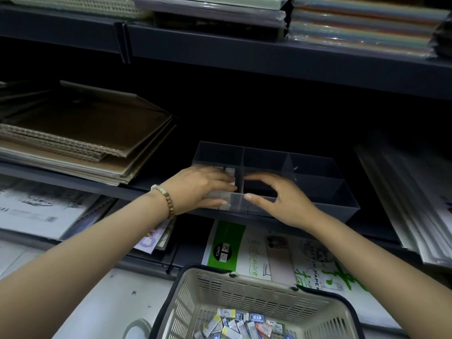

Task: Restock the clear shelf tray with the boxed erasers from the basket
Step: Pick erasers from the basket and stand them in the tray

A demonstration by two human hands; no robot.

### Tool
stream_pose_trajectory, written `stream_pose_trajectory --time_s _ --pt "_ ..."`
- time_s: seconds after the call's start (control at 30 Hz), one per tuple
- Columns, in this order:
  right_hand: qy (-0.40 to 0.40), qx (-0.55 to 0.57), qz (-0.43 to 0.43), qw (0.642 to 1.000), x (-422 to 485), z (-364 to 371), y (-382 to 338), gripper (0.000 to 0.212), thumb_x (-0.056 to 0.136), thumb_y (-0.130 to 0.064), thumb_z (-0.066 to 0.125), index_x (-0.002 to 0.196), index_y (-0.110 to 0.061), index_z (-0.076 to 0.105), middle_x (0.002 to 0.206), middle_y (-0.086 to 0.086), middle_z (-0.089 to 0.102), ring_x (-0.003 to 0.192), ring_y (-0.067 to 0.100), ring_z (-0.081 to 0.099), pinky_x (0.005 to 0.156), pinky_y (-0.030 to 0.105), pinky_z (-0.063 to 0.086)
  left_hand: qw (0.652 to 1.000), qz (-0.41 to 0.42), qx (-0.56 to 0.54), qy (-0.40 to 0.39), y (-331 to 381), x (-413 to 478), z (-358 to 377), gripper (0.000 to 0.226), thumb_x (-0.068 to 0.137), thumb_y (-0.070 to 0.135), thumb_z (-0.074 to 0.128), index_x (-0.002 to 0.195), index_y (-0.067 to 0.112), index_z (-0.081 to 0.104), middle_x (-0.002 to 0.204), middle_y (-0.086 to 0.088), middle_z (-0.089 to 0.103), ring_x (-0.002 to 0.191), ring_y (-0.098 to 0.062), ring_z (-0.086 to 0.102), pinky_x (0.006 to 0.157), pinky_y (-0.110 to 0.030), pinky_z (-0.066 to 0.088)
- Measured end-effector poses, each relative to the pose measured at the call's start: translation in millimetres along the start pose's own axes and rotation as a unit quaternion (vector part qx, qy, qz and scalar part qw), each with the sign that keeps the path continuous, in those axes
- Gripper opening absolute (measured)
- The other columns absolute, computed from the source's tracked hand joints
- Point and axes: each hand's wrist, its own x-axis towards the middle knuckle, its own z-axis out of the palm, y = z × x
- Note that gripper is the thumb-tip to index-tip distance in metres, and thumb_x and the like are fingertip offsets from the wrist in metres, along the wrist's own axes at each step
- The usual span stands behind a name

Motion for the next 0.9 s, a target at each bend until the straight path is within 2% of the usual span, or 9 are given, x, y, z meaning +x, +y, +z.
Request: stream_pose_trajectory --time_s 0.13,0.27,0.37,0.47,0.53,0.63,0.7,0.8,0.9 --pt "0.003 0.027 0.008 1.0 0 -3 -10 0.057 0.082 -0.058 0.05 0.131 -0.028 0.051 0.134 -0.014 0.05 0.126 0.001 0.043 0.105 0.022 0.035 0.998 -0.047 -0.028 -0.022 0 0 7 0.068 0.085 0.063 0.042 0.144 0.032 0.03 0.15 0.009 0.032 0.137 -0.012 0.029 0.11 -0.03 0.023" --pt "-0.021 0.193 0.071 0.978 12 -8 -36 0.045 0.094 -0.038 0.047 0.137 -0.022 0.045 0.129 -0.015 0.051 0.115 -0.008 0.048 0.104 0.013 0.035 0.976 -0.142 -0.146 0.077 -11 -16 13 0.087 0.074 0.069 0.043 0.145 0.021 0.029 0.151 0.002 0.031 0.142 -0.016 0.021 0.116 -0.035 0.018" --pt "-0.081 0.242 0.175 0.951 31 -10 -55 0.044 0.098 -0.029 0.044 0.138 -0.009 0.042 0.135 0.006 0.052 0.118 0.011 0.053 0.108 0.028 0.037 0.933 -0.212 -0.273 0.105 -10 -27 22 0.101 0.067 0.066 0.053 0.148 0.015 0.02 0.155 -0.001 0.02 0.141 -0.01 0.017 0.116 -0.029 0.018" --pt "-0.111 0.277 0.265 0.917 51 -18 -71 0.043 0.097 -0.016 0.049 0.135 0.0 0.04 0.137 0.017 0.047 0.121 0.022 0.05 0.103 0.028 0.041 0.901 -0.234 -0.34 0.131 -2 -28 29 0.107 0.066 0.063 0.058 0.149 0.015 0.011 0.156 0.001 0.015 0.136 0.0 0.014 0.112 -0.021 0.016" --pt "-0.145 0.252 0.291 0.911 61 -22 -78 0.044 0.096 -0.013 0.05 0.136 0.001 0.038 0.142 0.019 0.042 0.125 0.025 0.047 0.104 0.03 0.039 0.887 -0.24 -0.364 0.151 0 -28 32 0.107 0.065 0.062 0.058 0.149 0.015 0.012 0.151 0.006 0.02 0.131 0.003 0.017 0.109 -0.014 0.017" --pt "-0.181 0.22 0.311 0.907 70 -15 -87 0.043 0.096 -0.01 0.05 0.135 0.003 0.039 0.142 0.018 0.042 0.112 0.019 0.054 0.097 0.025 0.044 0.882 -0.228 -0.375 0.169 0 -28 33 0.103 0.066 0.06 0.059 0.148 0.017 0.015 0.137 0.016 0.024 0.124 0.01 0.019 0.096 0.006 0.013" --pt "-0.165 0.159 0.317 0.92 72 -6 -87 0.048 0.092 -0.01 0.057 0.135 0.002 0.041 0.139 0.017 0.046 0.117 0.022 0.054 0.097 0.027 0.047 0.882 -0.222 -0.379 0.17 -1 -28 33 0.099 0.071 0.055 0.063 0.148 0.017 0.014 0.142 0.015 0.025 0.128 0.006 0.02 0.101 -0.001 0.015" --pt "-0.123 0.028 0.311 0.942 71 1 -82 0.059 0.08 -0.022 0.073 0.128 0.001 0.049 0.119 0.017 0.063 0.105 0.024 0.063 0.096 0.033 0.049 0.884 -0.222 -0.377 0.166 -2 -29 35 0.094 0.077 0.046 0.067 0.149 0.016 0.014 0.154 0.001 0.023 0.138 -0.005 0.022 0.112 -0.019 0.019" --pt "-0.102 -0.014 0.314 0.944 69 1 -82 0.076 0.069 -0.035 0.081 0.13 -0.001 0.05 0.123 0.015 0.061 0.112 0.026 0.059 0.099 0.038 0.047 0.886 -0.226 -0.372 0.161 -2 -29 36 0.095 0.079 0.046 0.067 0.15 0.015 0.012 0.155 -0.002 0.022 0.141 -0.011 0.022 0.116 -0.029 0.021"
